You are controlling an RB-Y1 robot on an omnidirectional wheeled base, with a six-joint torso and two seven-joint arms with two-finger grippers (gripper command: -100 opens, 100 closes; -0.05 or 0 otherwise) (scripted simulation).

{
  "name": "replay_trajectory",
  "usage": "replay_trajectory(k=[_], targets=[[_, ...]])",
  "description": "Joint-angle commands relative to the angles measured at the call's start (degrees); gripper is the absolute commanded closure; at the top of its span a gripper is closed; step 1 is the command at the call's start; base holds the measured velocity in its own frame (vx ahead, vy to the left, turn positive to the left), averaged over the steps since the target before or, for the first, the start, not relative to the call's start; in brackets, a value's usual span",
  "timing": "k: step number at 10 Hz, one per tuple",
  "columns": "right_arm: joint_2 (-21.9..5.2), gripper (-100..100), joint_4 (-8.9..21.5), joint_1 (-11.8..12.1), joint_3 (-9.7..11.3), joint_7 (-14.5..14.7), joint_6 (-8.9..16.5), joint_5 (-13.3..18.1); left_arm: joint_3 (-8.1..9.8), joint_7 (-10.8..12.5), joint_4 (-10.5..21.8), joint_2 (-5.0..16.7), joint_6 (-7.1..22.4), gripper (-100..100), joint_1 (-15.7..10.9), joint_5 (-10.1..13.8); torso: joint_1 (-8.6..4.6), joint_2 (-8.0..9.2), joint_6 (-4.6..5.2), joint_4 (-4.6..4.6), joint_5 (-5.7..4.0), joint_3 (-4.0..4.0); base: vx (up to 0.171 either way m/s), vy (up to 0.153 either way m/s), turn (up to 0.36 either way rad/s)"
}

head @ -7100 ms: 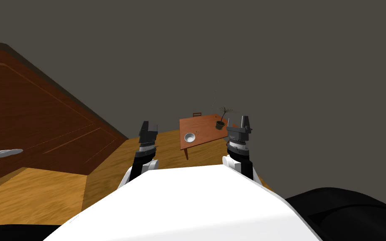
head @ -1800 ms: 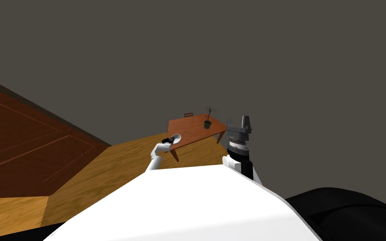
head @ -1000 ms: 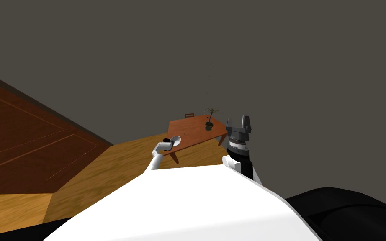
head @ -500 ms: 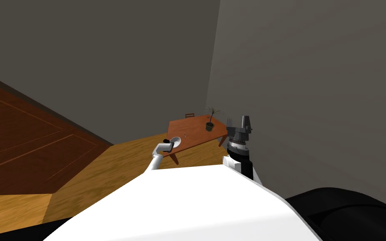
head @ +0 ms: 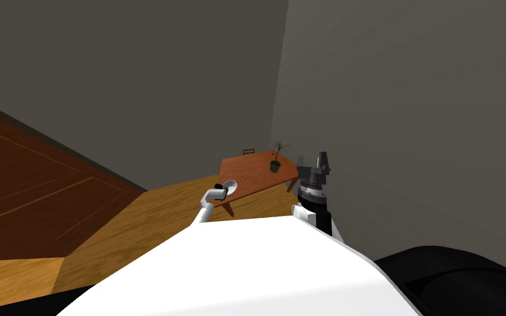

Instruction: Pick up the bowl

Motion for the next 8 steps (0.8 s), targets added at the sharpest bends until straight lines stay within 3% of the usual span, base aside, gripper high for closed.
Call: replay_trajectory(k=[1, 4, 5, 6, 8], targets=[[0.0, 0, 0.0, 0.0, 0.0, 0.0, 0.0, 0.0, 0.0, 0.0, 0.0, 0.0, 0.0, 100, 0.0, 0.0, 0.0, 0.0, 0.0, 0.0, 0.0, 0.0, 0.0, 0.0, 0.0], [0.0, 0, 0.0, 0.0, 0.0, 0.0, 0.0, 0.0, -0.01, 0.0, 0.0, 0.0, 0.0, 100, 0.0, 0.0, -0.01, 0.01, 0.0, 0.02, 0.0, 0.01, 0.0, 0.0, 0.0], [0.0, 0, 0.0, 0.0, 0.0, 0.0, 0.0, 0.0, -0.02, 0.0, 0.0, 0.0, 0.0, 0, 0.0, 0.0, -0.01, 0.02, 0.0, 0.03, -0.01, 0.02, 0.0, 0.0, 0.0], [0.0, 0, 0.0, 0.0, 0.0, 0.0, 0.0, 0.0, 0.09, -0.2, -1.9, 0.1, 2.0, 100, 0.0, 0.2, -0.02, 0.03, 0.0, 0.03, -0.01, 0.03, -0.03, -0.008, 0.022], [0.0, 0, 0.0, 0.0, 0.0, 0.0, 0.0, 0.0, 0.16, -0.4, -3.4, 0.2, 3.4, 100, 0.0, 0.3, -0.08, 0.2, -0.01, 0.09, -0.04, 0.14, -0.04, -0.01, 0.015]])
